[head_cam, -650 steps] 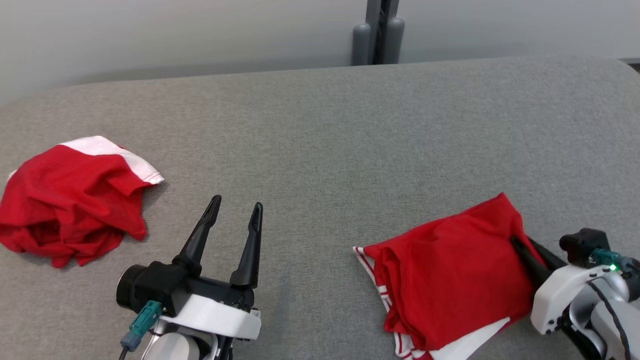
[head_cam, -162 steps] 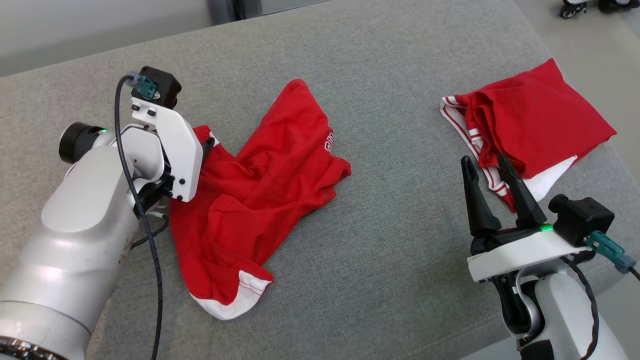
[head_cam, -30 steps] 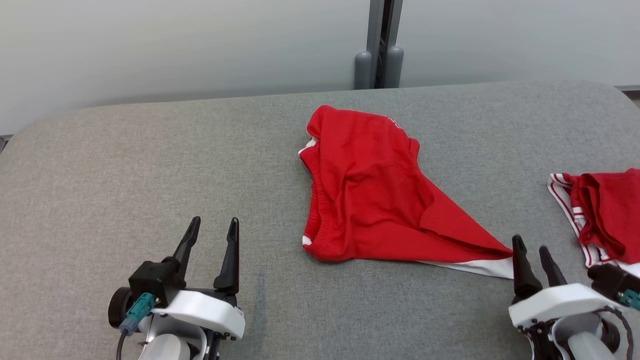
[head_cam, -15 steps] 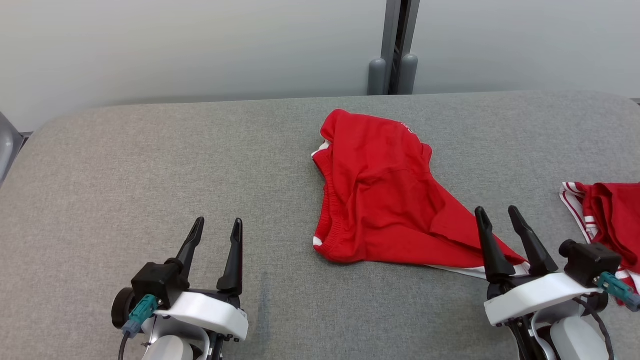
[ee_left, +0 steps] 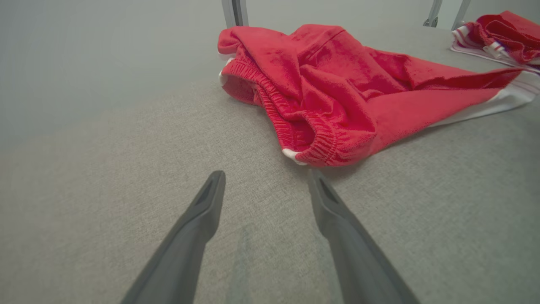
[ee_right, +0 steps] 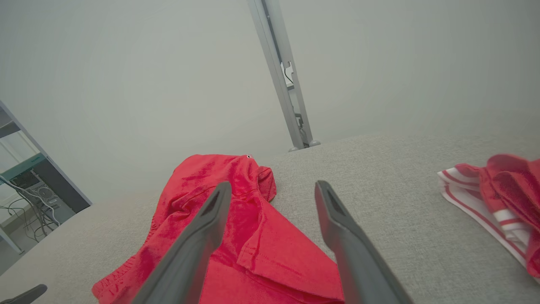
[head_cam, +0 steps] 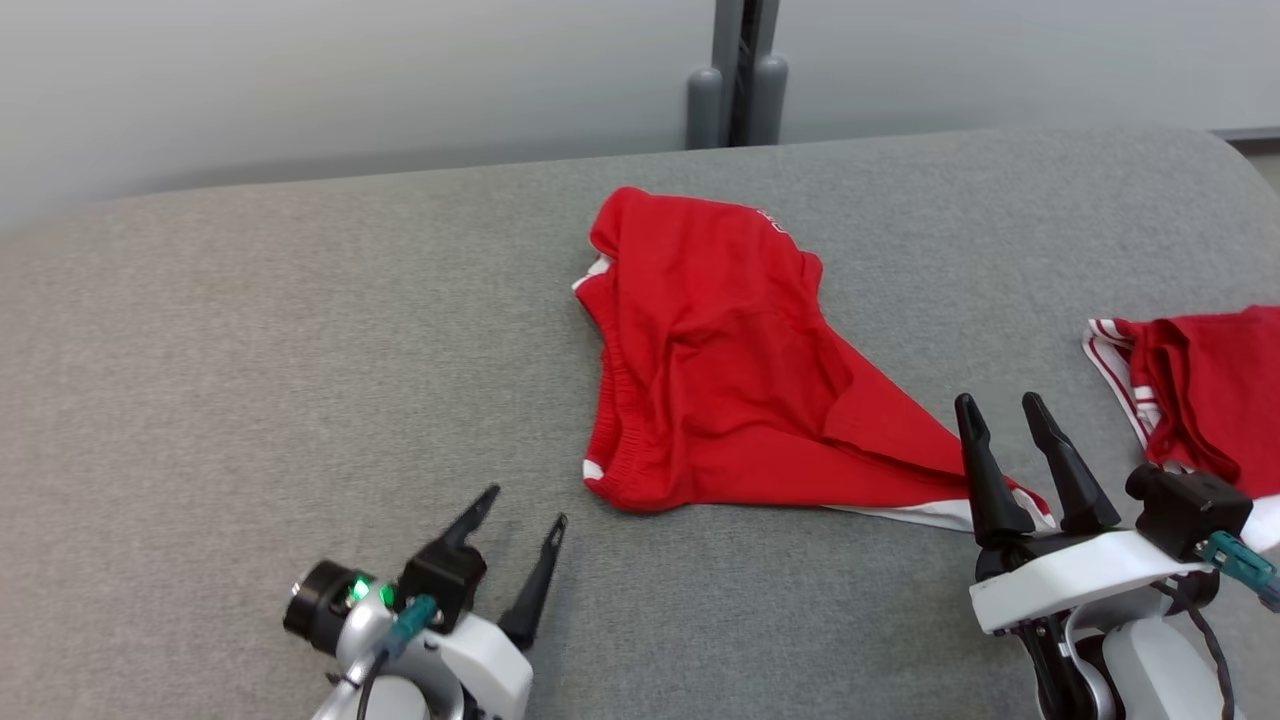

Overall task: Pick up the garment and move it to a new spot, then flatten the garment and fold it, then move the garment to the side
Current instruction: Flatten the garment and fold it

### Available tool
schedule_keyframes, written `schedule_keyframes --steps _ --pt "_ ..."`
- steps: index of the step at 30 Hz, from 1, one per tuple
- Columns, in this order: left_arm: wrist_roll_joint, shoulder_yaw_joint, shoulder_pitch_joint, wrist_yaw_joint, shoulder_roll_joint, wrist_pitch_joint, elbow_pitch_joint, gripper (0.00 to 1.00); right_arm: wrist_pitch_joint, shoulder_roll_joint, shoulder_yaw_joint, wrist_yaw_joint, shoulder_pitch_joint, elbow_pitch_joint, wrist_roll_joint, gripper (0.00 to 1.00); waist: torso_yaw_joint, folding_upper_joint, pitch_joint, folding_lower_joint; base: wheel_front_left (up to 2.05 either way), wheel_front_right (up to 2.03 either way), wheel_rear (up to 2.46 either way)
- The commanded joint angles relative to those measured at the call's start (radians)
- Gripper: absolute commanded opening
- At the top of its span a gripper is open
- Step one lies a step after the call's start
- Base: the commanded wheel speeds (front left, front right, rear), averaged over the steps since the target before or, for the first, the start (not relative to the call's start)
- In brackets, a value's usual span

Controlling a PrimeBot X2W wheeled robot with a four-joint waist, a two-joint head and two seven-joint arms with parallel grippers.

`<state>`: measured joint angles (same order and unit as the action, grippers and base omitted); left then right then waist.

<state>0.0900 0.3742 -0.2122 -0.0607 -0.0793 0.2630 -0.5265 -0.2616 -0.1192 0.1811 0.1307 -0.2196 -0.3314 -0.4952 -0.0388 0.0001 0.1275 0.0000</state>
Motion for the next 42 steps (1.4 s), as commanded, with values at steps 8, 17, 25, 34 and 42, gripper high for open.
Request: schedule_keyframes --steps 8,17,25,34,42 --pt "0.016 0.051 -0.176 -0.068 -0.017 0.001 -0.155 1.0 -0.005 0.01 -0.024 0.0 -0.034 0.007 -0.006 1.0 -0.086 -0.0001 0.079 0.0 0.0 0.0 0.0" --pt "0.012 0.088 -0.216 -0.07 -0.015 0.001 -0.179 1.0 -0.005 0.016 -0.027 0.0 -0.04 0.002 -0.001 1.0 -0.094 -0.0001 0.094 0.0 0.0 0.0 0.0" --pt "0.075 0.078 -0.246 -0.07 0.004 0.001 -0.237 1.0 -0.005 0.019 -0.018 0.0 -0.047 -0.005 0.002 1.0 -0.103 -0.0001 0.102 0.0 0.0 0.0 0.0" --pt "0.202 0.124 -0.279 -0.07 0.013 0.001 -0.296 0.18 -0.005 0.02 -0.017 0.0 -0.05 -0.019 0.0 1.0 -0.117 -0.0001 0.108 0.0 0.0 0.0 0.0" --pt "0.302 0.1 -0.247 -0.07 0.005 0.001 -0.229 0.0 -0.005 0.014 -0.048 0.0 -0.029 -0.067 0.001 1.0 -0.099 -0.0001 0.089 0.0 0.0 0.0 0.0"
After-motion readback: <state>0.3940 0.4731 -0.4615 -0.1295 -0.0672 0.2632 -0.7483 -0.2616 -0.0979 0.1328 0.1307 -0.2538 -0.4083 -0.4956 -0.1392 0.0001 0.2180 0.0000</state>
